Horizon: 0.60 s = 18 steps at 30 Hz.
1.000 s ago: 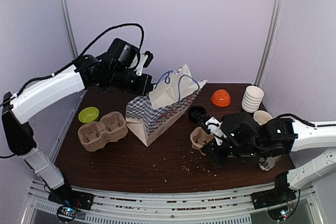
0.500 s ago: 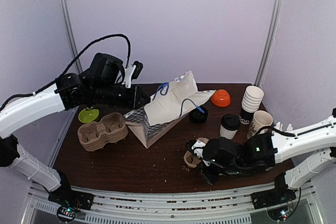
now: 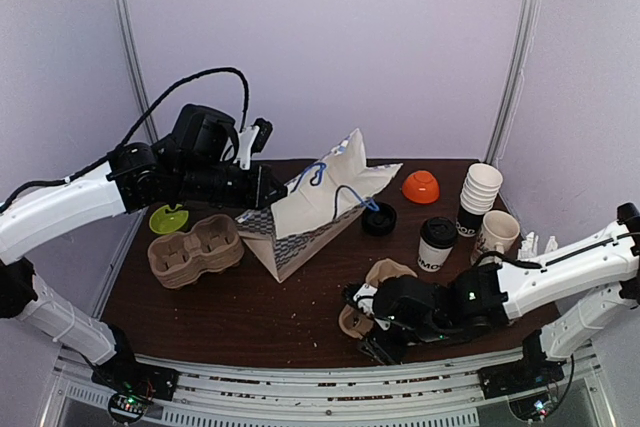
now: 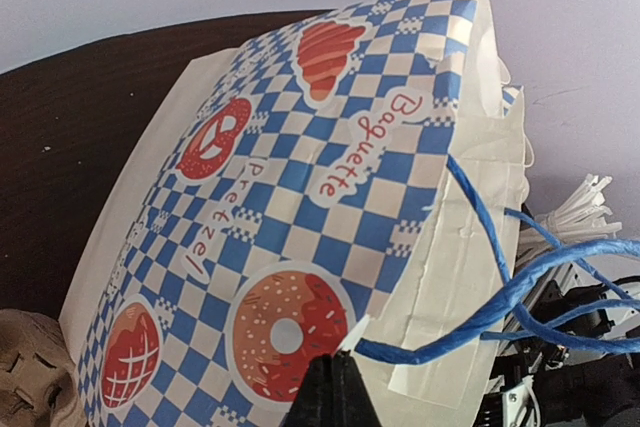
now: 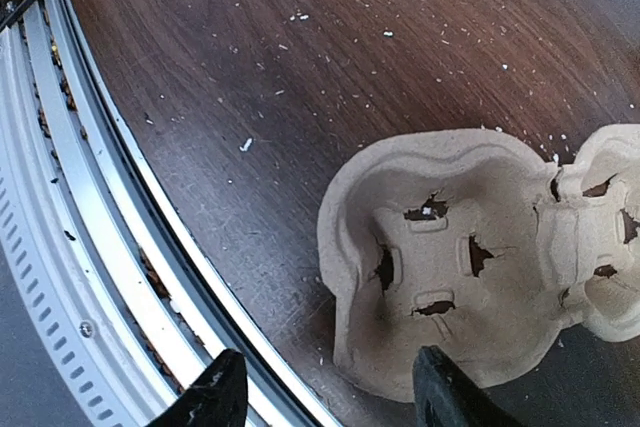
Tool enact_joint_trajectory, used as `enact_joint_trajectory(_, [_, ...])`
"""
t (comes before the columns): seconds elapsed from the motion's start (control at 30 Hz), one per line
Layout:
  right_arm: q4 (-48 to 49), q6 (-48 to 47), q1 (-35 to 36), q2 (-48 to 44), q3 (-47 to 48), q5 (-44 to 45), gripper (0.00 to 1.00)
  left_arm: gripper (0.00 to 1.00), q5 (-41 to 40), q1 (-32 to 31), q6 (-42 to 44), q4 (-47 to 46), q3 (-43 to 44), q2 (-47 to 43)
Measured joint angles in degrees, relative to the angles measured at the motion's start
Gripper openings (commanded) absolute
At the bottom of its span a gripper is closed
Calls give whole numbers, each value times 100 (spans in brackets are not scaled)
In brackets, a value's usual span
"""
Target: Pack the takeout coffee
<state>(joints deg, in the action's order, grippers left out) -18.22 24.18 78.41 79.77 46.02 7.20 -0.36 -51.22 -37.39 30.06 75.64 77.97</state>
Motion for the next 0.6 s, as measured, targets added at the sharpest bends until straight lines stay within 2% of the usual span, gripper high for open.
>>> enact_joint_trajectory(0.17, [-251, 160, -68, -505, 2, -44, 61, 0, -9, 0, 42, 0, 0, 7])
enact_joint_trajectory(0.3, [-415, 170, -522, -918, 11, -57, 54, 0, -9, 0, 72, -2, 0, 9])
enact_joint_trajectory(0.4, [-485, 92, -1025, -949, 2, -164, 48, 0, -9, 0, 90, -2, 0, 13])
enact_joint_trajectory(0.6, [-568, -278, -1755, -675, -9, -444, 47, 0, -4, 0, 114, -4, 0, 28])
